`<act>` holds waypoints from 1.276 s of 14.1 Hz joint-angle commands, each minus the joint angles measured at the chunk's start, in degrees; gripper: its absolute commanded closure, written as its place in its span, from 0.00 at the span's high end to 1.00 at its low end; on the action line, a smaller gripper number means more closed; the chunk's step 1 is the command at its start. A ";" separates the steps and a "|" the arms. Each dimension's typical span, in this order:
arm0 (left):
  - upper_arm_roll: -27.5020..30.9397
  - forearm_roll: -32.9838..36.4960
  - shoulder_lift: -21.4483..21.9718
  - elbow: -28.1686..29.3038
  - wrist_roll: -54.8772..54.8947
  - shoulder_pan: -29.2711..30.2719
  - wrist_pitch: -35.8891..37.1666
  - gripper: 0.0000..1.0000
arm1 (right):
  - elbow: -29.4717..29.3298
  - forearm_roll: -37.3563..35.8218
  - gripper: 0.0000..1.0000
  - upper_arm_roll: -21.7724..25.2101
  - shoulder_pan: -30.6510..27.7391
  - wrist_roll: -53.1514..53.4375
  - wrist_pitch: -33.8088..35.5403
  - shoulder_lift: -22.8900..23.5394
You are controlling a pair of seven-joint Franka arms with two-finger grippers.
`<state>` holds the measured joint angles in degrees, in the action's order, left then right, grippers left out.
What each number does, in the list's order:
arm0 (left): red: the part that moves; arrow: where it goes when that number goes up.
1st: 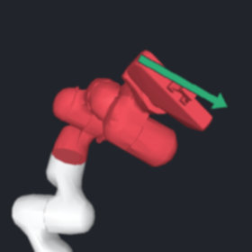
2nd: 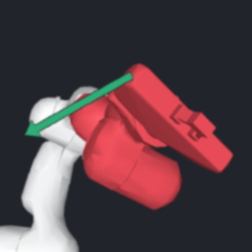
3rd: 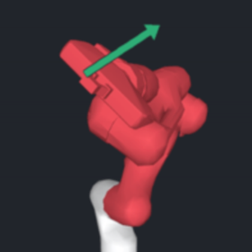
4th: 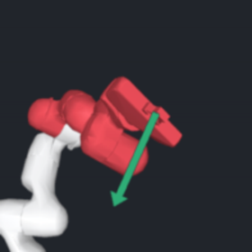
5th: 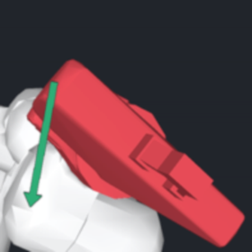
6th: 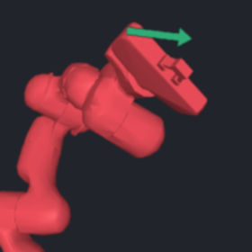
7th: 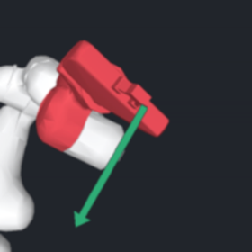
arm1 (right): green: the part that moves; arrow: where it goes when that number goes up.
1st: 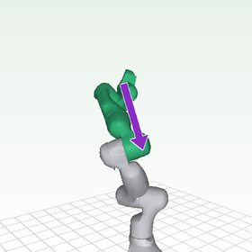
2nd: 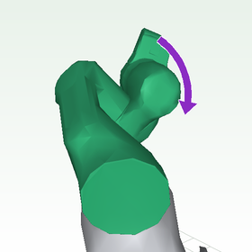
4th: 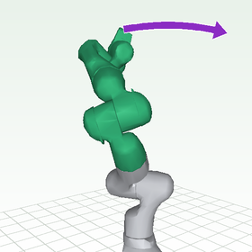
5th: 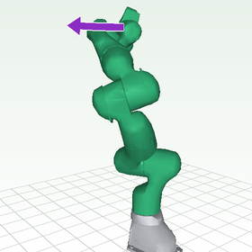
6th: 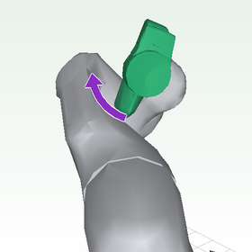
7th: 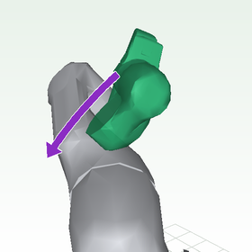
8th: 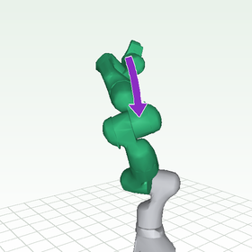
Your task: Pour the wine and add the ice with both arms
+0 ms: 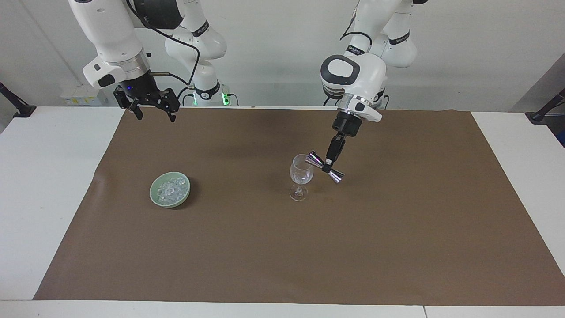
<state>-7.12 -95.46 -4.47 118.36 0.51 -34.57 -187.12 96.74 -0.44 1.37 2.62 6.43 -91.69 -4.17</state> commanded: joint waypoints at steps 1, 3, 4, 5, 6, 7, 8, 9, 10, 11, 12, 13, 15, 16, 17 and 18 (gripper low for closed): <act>0.70 2.63 -0.89 -1.47 0.37 -1.47 -2.02 0.00 | 1.61 1.23 1.00 -0.14 -0.34 -0.98 -1.56 -1.28; 0.79 3.08 -0.89 -1.47 0.63 -1.73 -2.10 0.00 | 1.61 1.23 1.00 -0.14 -0.34 -0.98 -1.48 -1.28; 0.79 3.08 -0.89 -1.38 1.68 -1.73 -2.10 0.00 | 1.61 1.23 1.00 -0.14 -0.34 -0.98 -1.56 -1.28; 0.79 3.08 -0.89 -1.47 2.99 -1.73 -2.10 0.00 | 1.61 1.23 1.00 -0.14 -0.34 -0.98 -1.48 -1.28; 0.79 3.08 -0.89 -1.38 3.44 -1.73 -2.19 0.00 | 1.61 1.23 1.00 -0.14 -0.34 -0.98 -1.48 -1.28; 0.79 3.08 -0.89 -1.47 3.53 -1.73 -2.19 0.00 | 1.61 1.23 1.00 -0.14 -0.34 -0.98 -1.56 -1.28; 0.79 3.17 -0.89 -1.47 4.06 -1.73 -2.19 0.00 | 1.61 1.23 1.00 -0.14 -0.34 -0.98 -1.56 -1.28; 0.79 3.78 -1.24 -1.47 5.02 -1.73 -2.19 0.00 | 1.61 1.23 1.00 -0.14 -0.34 -0.98 -1.56 -1.28; 0.79 4.74 -1.33 -1.47 5.38 -1.73 -2.28 0.00 | 1.61 1.23 1.00 -0.14 -0.34 -0.98 -1.56 -1.28; 0.79 5.36 -1.33 -1.47 5.64 -1.82 -2.28 0.00 | 1.53 1.23 1.00 -0.14 -0.34 -0.98 -1.56 -1.28; 0.79 6.41 -1.33 -1.47 5.90 -1.82 -2.37 0.00 | 1.53 1.23 1.00 -0.14 -0.34 -0.98 -1.56 -1.28; 0.79 7.38 -1.33 -1.47 6.17 -1.82 -2.37 0.00 | 1.61 1.23 1.00 -0.14 -0.34 -0.98 -1.56 -1.28; 0.79 7.83 -1.42 -1.47 6.96 -1.91 -2.37 0.00 | 1.61 1.23 1.00 -0.14 -0.34 -0.98 -1.56 -1.28; 0.79 8.96 -1.42 -1.47 8.18 -1.91 -2.54 0.00 | 1.61 1.23 1.00 -0.14 -0.34 -1.07 -1.48 -1.28; 0.79 9.32 -1.42 -1.38 8.80 -1.91 -2.72 0.00 | 1.61 1.23 1.00 -0.14 -0.34 -1.07 -1.48 -1.28; 0.79 9.41 -1.42 -1.47 8.89 -2.34 -2.72 0.00 | 1.61 1.23 1.00 -0.14 -0.34 -1.07 -1.56 -1.28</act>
<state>-7.11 -87.18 -5.12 117.99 8.23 -35.11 -188.09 96.74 -0.44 1.37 2.62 6.43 -91.73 -4.17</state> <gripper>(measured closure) 0.780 0.000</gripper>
